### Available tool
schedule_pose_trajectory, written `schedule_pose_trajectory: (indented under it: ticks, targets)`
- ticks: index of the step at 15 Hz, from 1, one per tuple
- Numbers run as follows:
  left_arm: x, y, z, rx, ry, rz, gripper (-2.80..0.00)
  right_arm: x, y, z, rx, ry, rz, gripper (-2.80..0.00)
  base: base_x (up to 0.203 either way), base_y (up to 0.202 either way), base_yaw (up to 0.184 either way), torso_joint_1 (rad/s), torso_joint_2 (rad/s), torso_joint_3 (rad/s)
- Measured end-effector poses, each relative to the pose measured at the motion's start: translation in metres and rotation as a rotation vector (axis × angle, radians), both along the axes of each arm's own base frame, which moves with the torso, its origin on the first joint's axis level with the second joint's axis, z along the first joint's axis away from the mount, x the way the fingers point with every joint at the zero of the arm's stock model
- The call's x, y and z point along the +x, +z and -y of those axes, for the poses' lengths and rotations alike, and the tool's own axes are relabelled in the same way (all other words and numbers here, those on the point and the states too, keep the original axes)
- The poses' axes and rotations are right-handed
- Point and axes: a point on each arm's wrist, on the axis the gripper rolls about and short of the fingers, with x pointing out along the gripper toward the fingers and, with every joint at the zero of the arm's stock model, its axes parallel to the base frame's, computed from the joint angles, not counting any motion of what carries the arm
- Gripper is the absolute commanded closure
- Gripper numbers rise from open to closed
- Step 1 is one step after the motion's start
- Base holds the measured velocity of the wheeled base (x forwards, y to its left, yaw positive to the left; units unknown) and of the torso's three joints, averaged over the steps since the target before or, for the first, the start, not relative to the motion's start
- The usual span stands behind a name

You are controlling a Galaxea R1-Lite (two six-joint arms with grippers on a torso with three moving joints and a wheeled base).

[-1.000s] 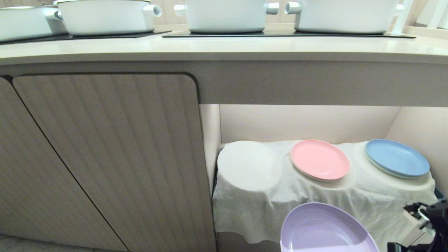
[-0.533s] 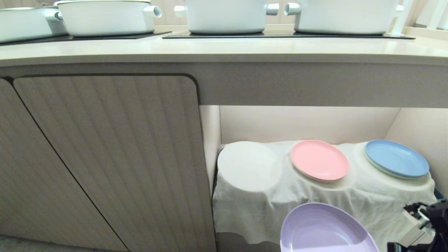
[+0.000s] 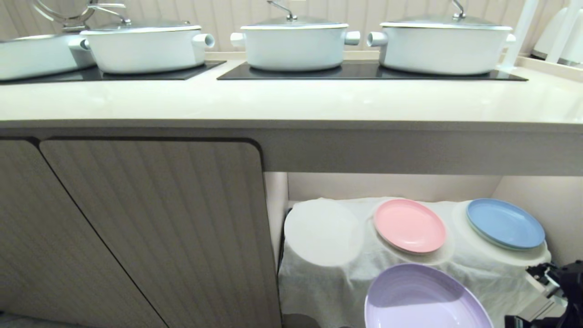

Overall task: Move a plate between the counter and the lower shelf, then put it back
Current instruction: Put the plate

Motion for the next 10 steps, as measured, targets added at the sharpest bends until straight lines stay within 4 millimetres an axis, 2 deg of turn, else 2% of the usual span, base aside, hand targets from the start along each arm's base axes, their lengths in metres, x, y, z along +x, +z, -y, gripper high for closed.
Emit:
schedule_pose_trajectory:
  ticks: [10]
  targets:
    - [0.0000, -0.0002, 0.0000, 0.000, 0.001, -0.001, 0.00, 0.0011, 0.0095, -0.0025, 0.032, 0.063, -0.019, 0.00, 0.000, 0.000, 0.000, 0.201, -0.48, -0.283]
